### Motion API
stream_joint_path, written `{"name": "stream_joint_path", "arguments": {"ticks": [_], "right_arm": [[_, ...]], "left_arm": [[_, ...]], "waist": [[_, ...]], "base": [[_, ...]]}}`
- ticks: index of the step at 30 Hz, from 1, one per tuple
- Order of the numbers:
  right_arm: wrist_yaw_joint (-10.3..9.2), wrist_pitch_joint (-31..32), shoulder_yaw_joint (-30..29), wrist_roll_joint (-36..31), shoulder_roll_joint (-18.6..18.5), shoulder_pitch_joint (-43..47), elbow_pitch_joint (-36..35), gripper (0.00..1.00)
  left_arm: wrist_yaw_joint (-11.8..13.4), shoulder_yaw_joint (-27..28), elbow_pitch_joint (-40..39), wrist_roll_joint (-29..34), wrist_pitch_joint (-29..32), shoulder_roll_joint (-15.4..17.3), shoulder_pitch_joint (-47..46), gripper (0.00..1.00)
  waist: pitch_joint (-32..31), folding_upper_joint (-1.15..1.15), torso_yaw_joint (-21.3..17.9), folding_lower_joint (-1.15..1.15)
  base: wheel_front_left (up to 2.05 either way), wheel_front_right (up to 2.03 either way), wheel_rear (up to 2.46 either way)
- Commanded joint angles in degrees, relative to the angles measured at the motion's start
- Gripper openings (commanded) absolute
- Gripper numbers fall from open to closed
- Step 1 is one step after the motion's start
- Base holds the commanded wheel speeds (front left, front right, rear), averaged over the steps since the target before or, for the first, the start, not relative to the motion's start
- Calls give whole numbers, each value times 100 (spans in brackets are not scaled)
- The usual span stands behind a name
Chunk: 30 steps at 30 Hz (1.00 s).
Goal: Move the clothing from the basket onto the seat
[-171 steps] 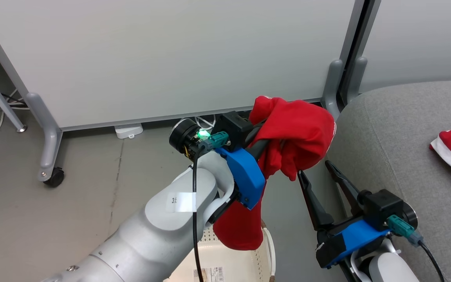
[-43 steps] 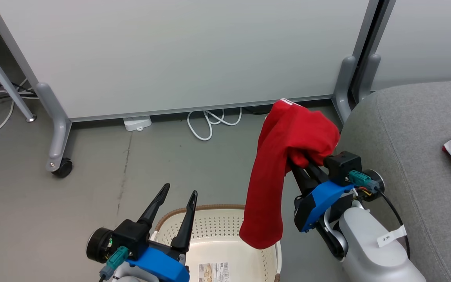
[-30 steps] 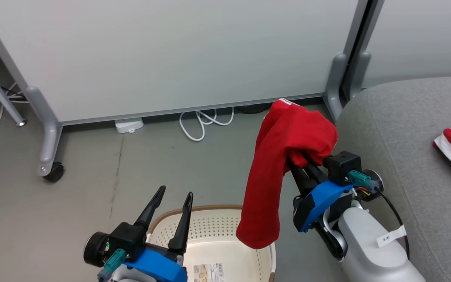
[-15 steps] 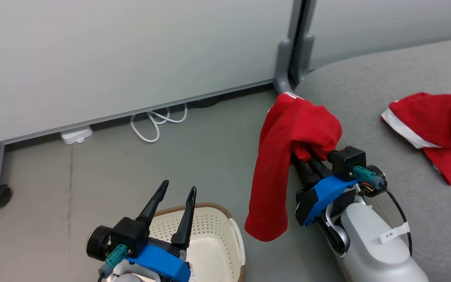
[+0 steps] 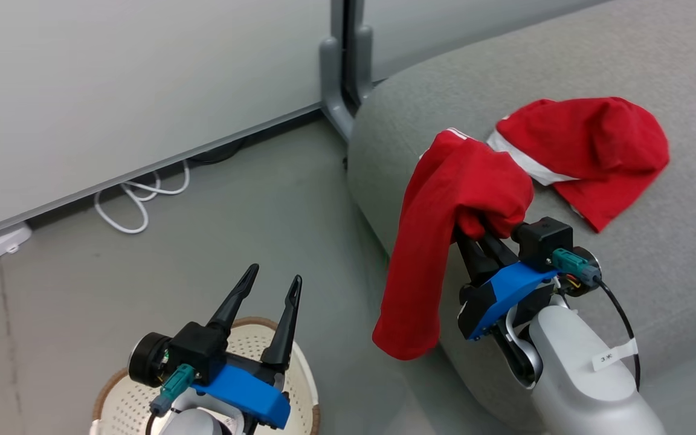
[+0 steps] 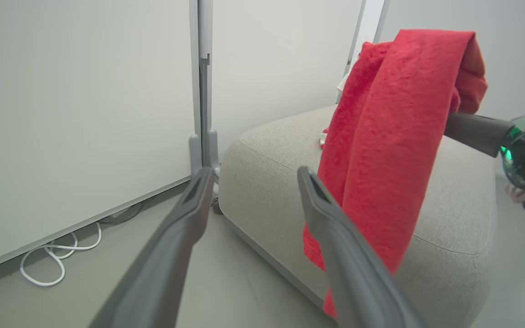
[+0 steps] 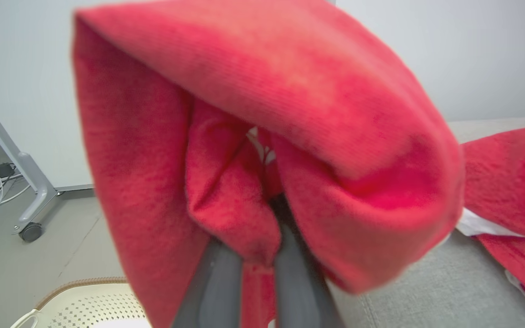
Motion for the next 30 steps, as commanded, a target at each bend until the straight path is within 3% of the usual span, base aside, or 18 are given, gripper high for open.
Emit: {"name": "stream_joint_path", "arguments": {"ticks": [1,14,30], "right_arm": [[1,-29,-4,22,10,-24,-33,0],[1,-37,-36,101,10,71,-131,0],[1,-39,-193,25,9,76,-207,0]], "left_arm": [[-8,6,8,34,-27,30,-91,100],[-8,-40,16,37,-27,94,-154,100],[-8,-118,38,34,-27,99,-182,100]], "waist": [[90,0,-185,0],[176,0,-667,0],[196,0,-495,0]], "base": [[0,0,0],[0,0,0],[0,0,0]]}}
